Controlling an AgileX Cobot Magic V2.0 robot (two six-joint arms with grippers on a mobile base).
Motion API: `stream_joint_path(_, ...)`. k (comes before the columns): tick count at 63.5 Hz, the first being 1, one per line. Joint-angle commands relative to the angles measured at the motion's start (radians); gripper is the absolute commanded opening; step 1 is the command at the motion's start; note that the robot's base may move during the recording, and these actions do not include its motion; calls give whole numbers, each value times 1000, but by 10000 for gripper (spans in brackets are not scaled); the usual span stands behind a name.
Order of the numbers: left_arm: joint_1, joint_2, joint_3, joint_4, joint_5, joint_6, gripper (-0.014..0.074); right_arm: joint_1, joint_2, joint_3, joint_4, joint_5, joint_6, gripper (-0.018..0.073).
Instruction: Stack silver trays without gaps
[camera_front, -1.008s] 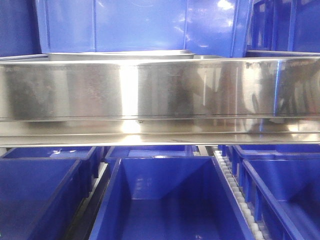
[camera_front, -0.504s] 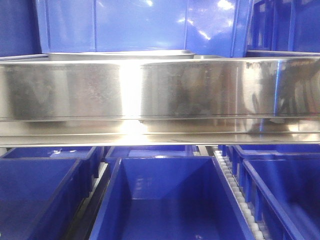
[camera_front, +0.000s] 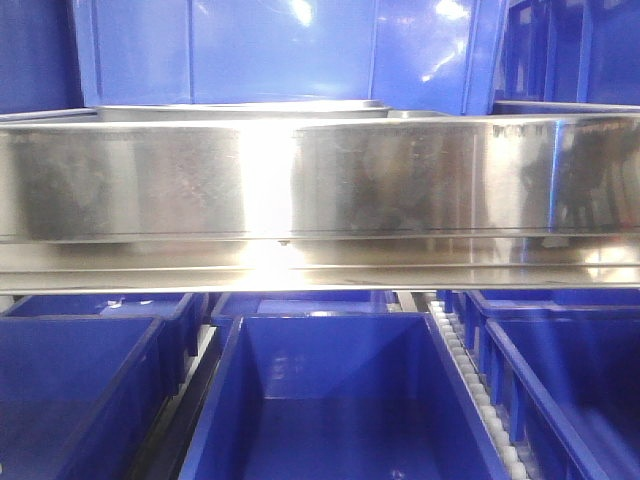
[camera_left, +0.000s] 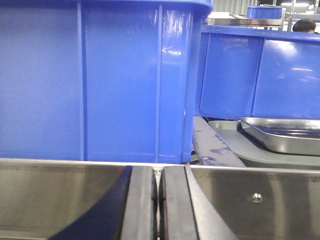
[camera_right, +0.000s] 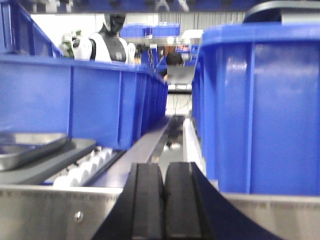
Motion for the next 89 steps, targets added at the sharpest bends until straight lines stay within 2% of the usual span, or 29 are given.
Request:
stream_joint_path(1,5,-4,-2,0,-16,0,11,5,-3,0,37,5,-14,-78)
stream_joint_path(10,5,-4,-2,0,-16,0,11,5,-3,0,82,23,-14,-78)
stream_joint_path(25,5,-4,-2,0,-16,0,11,5,-3,0,80,65,-14,-78)
stream_joint_path(29,5,-4,-2,0,-16,0,11,5,-3,0,62,58,-14,-78)
stream_joint_path(38,5,-4,-2,0,-16,0,11,5,-3,0,-49,52,-14,-78)
stream_joint_path(49,5,-4,-2,0,-16,0,11,5,-3,0,-2,12,-14,-78)
stream_joint_path(89,5,-4,-2,0,-16,0,11,-4,-3,0,-4,3,-14,-78)
